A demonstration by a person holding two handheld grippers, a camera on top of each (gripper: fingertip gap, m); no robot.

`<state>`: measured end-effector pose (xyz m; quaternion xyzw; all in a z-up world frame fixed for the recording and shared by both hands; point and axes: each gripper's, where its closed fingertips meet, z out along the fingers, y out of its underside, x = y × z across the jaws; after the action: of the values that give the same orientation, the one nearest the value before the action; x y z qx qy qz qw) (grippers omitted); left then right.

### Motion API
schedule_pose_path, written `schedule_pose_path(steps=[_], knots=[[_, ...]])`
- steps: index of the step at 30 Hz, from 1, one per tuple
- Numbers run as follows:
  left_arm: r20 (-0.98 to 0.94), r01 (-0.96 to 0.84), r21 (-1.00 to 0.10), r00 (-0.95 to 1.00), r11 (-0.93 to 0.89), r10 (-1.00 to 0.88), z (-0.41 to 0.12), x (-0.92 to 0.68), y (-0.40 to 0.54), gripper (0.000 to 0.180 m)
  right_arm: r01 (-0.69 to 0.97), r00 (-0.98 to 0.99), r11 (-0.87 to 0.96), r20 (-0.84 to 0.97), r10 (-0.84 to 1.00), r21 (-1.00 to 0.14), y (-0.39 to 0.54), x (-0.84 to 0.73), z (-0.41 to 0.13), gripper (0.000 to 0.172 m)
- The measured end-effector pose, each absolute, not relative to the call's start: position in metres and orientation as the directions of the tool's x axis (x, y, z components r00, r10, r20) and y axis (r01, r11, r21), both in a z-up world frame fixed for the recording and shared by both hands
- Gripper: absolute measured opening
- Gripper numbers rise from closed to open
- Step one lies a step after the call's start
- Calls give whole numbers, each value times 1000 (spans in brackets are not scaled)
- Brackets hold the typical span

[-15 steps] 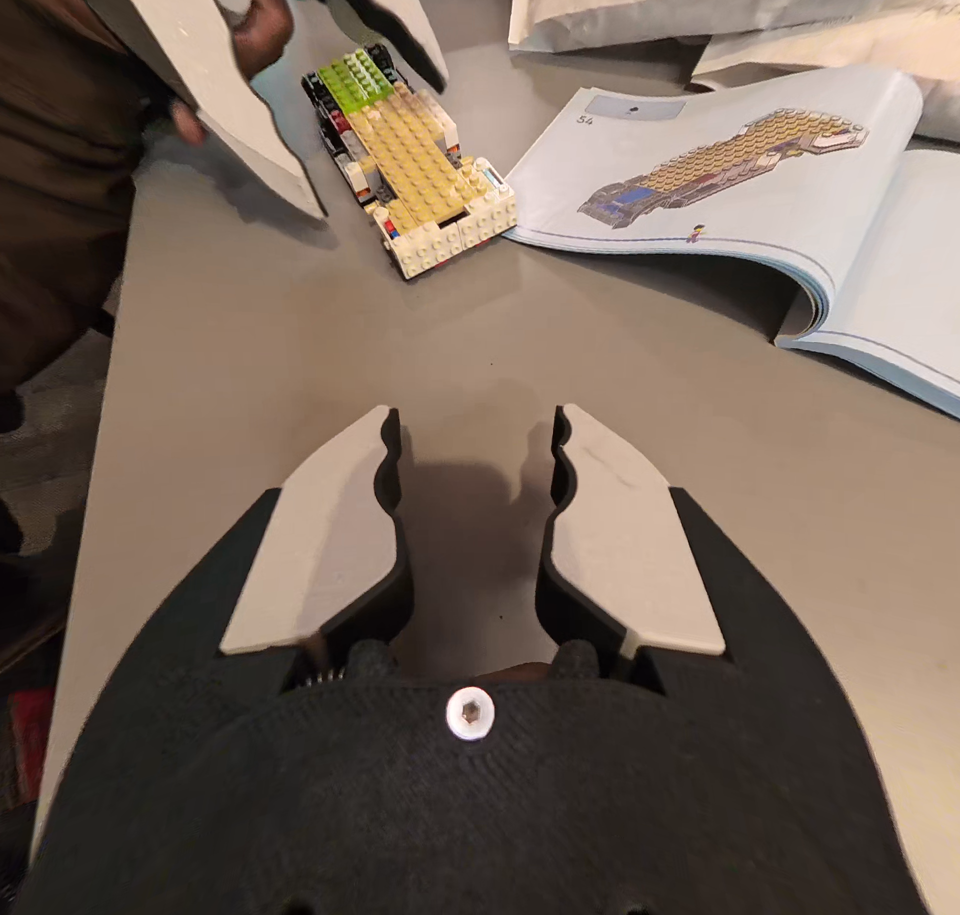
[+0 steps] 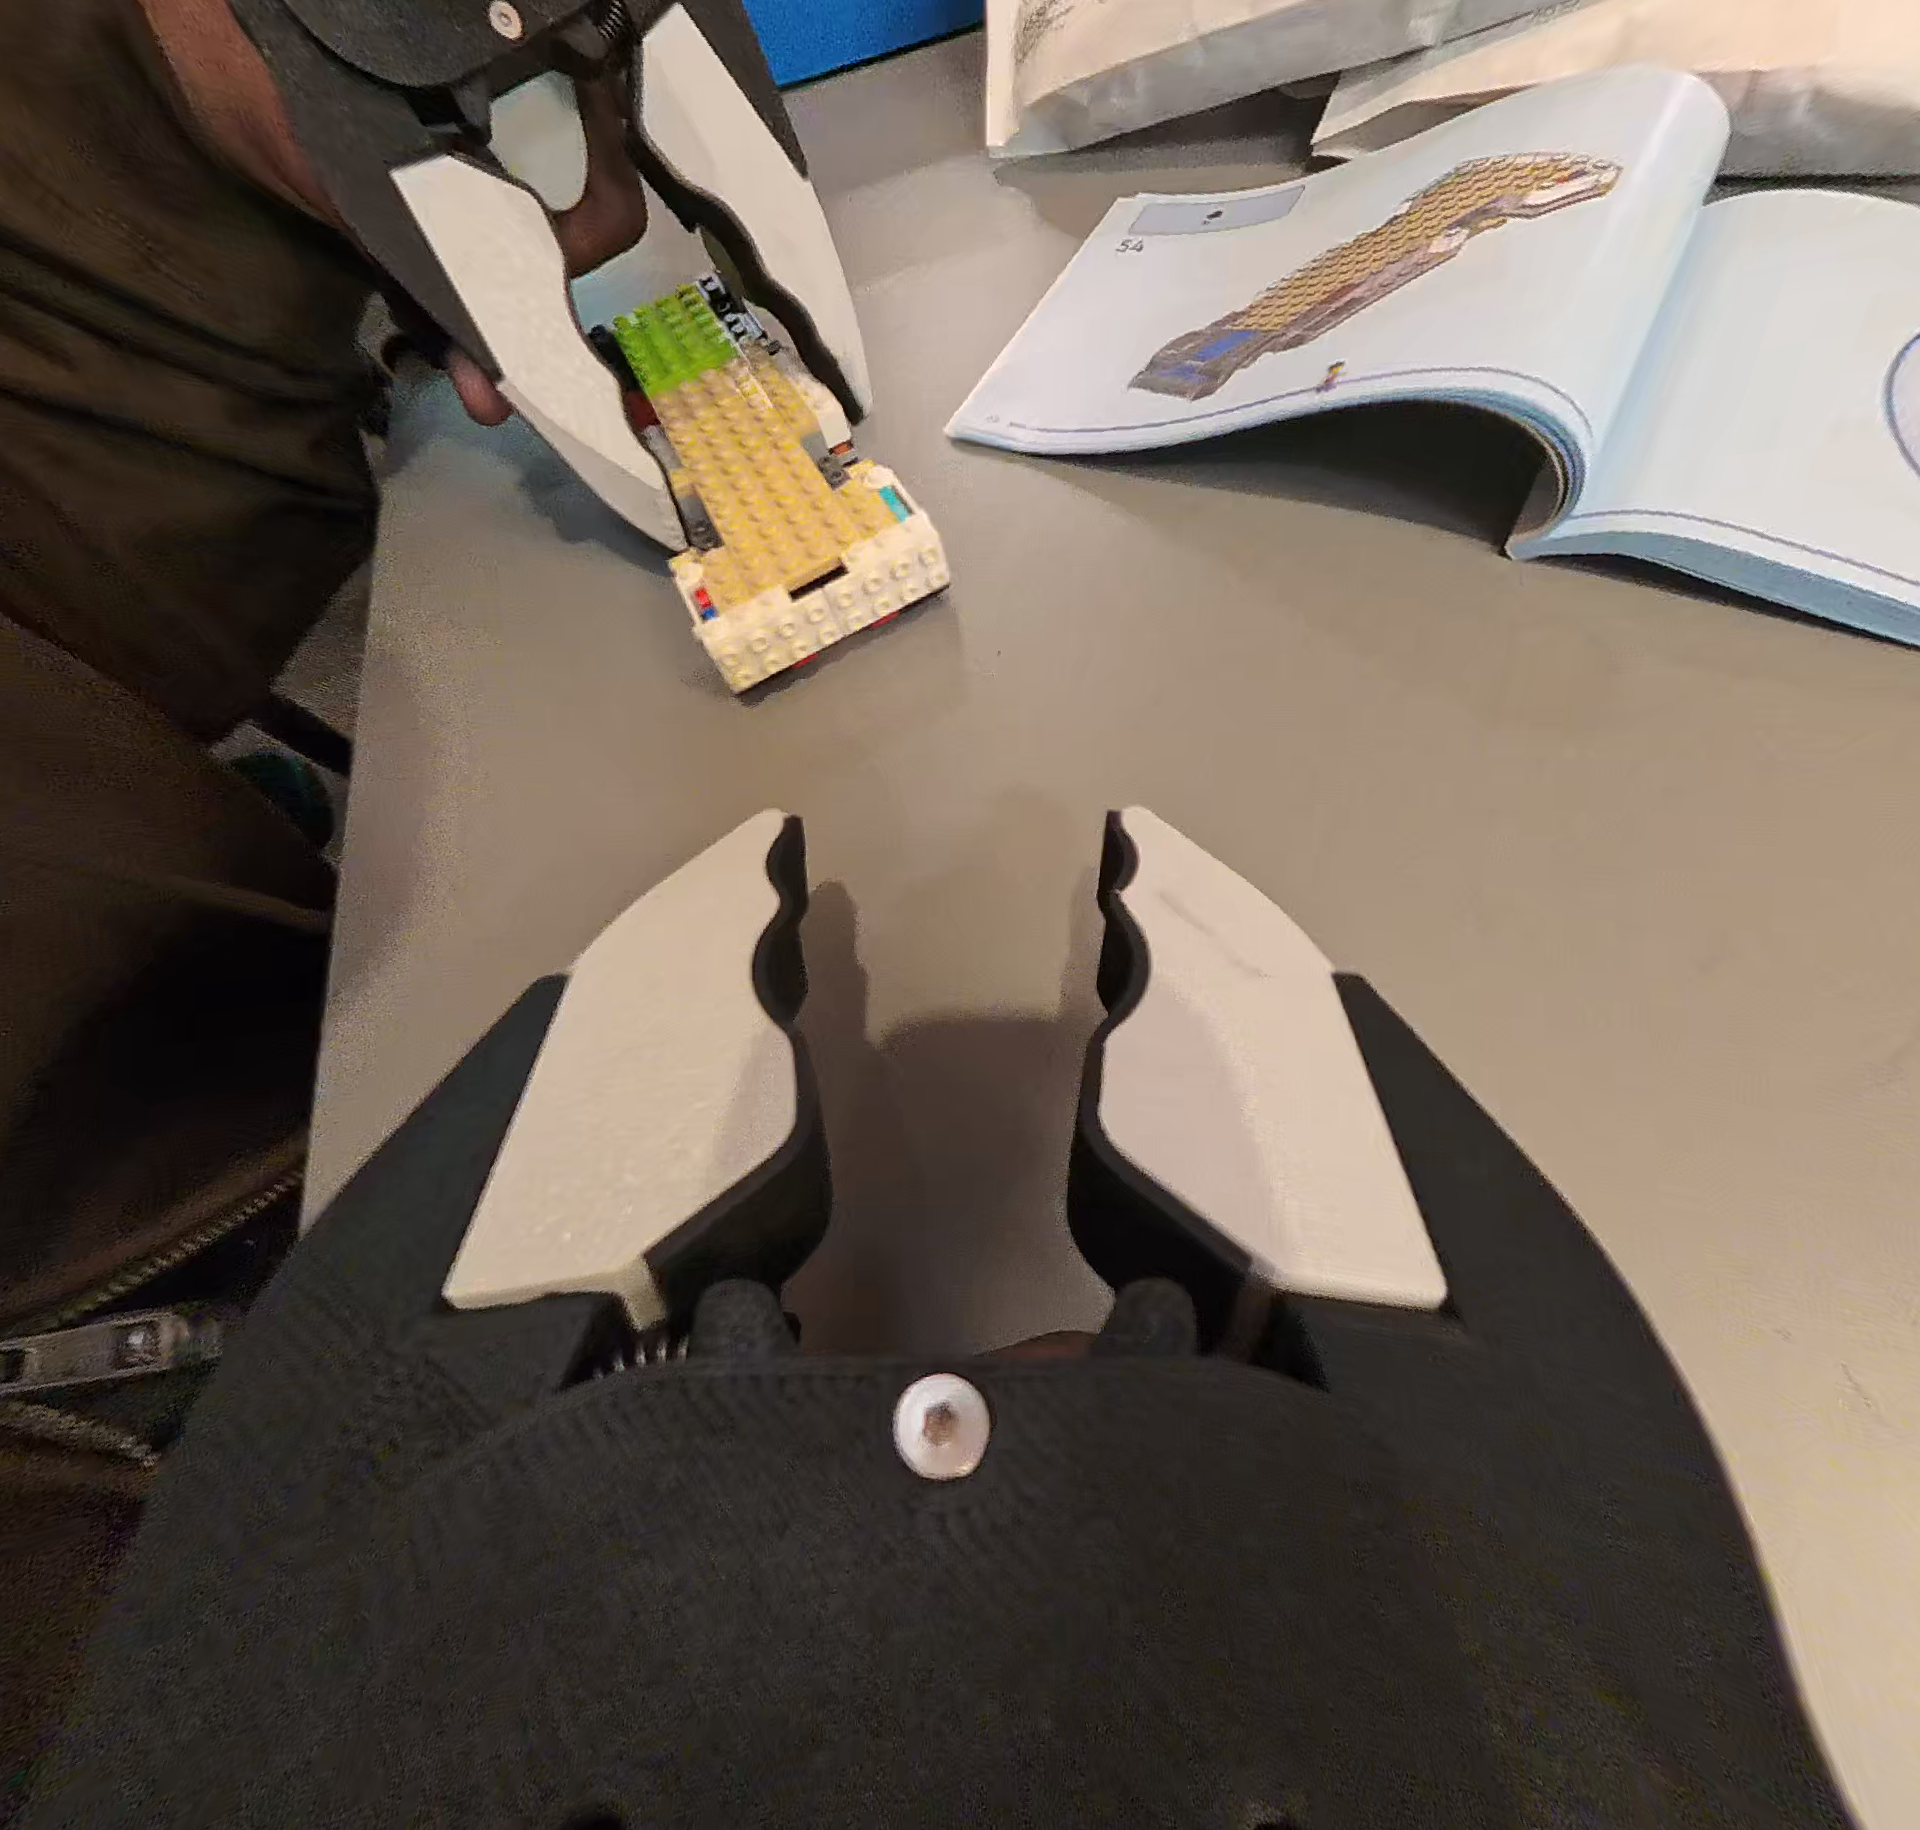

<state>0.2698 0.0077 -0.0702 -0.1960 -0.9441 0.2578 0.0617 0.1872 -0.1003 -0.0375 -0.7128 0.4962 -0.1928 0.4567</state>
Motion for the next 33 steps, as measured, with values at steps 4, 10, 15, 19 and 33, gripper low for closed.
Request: schedule_pose_path(steps=[4,10,15,19,33], knots=[[3,436,-532,-857,726,516,-70,217,-8,63,-512,384,-113,-109,-917,-852,-106,156,-37,55],[6,547,-558,-749,624,662,-70,148,-46,63,-476,276,-81,-61,-959,-876,-116,102,-31,56],[6,580,-590,-692,562,722,-69,116,-65,64,-488,249,-81,-50,-967,-869,-120,66,-33,62],[-26,613,-600,-658,514,753,-66,108,-66,69,-513,235,-106,-21,-972,-852,-124,51,-38,71],[-43,29,-999,-841,-34,540,95,193,-92,79,-476,318,-86,-80,-945,-875,-128,90,-31,71]])
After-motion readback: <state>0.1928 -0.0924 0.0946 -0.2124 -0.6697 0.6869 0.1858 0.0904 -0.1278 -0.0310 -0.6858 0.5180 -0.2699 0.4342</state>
